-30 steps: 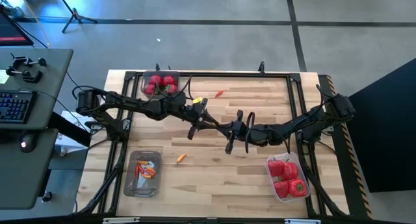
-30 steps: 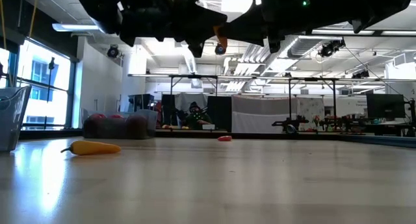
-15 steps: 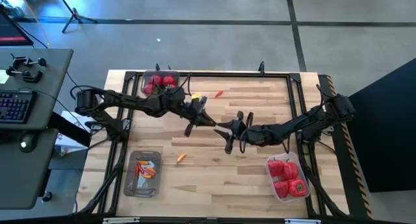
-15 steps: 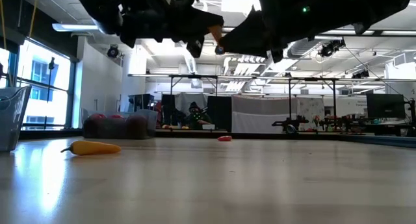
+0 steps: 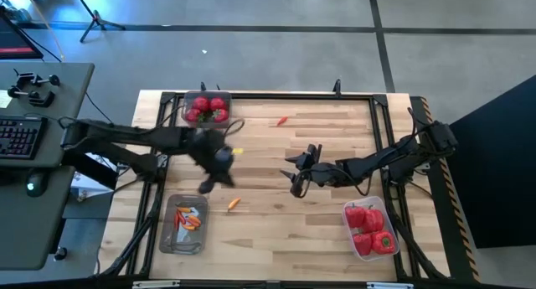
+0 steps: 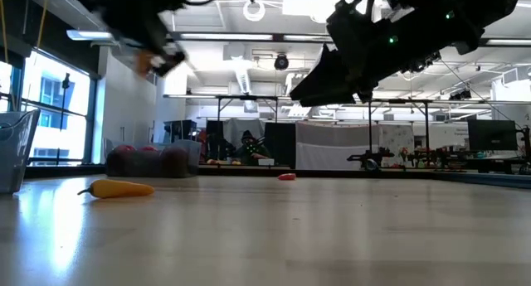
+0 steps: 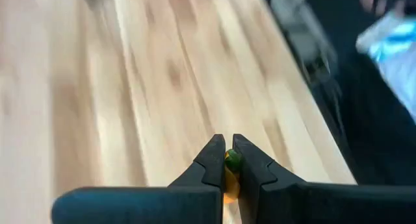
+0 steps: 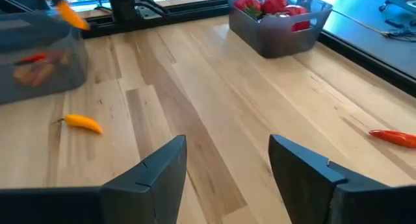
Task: Sort produce into baskets
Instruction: Put the yellow chili pepper into the bottom black bin
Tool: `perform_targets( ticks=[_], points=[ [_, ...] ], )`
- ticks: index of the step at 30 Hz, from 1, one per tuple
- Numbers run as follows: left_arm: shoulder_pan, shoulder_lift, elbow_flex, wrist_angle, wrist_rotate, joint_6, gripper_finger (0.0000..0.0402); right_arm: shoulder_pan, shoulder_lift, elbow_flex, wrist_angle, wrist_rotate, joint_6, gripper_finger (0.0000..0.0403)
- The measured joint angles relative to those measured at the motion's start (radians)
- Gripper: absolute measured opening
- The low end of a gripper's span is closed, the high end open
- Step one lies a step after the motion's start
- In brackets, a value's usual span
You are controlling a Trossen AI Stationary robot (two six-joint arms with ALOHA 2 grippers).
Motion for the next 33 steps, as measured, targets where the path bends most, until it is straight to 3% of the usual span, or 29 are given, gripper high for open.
perform_targets(
  ticks=[5, 12, 16, 24, 33],
  points=[
    [-0.183, -0.131, -0.009, -0.310, -0.147, -0.189, 0.0001, -0.029, 0.000, 0.000, 0.000, -0.060, 0.000, 0.0208],
    [-0.479, -0.275, -0.202, -0.284, -0.189, -0.615, 0.0001, -0.074, 0.000, 0.000, -0.007, -0.173, 0.005, 0.0208],
    [-0.605, -0.305, -0.284, -0.212, -0.266, -0.749, 0.0001, -0.091, 0.000, 0.000, -0.007, -0.174, 0.005, 0.0208],
    [-0.704, -0.289, -0.357, -0.197, -0.294, -0.816, 0.0017, -0.142, 0.000, 0.053, -0.142, -0.210, -0.026, 0.0209],
    [-0.716, -0.281, -0.357, -0.176, -0.262, -0.872, 0.0104, -0.264, 0.000, 0.167, -0.405, -0.324, -0.058, 0.0209]
  ],
)
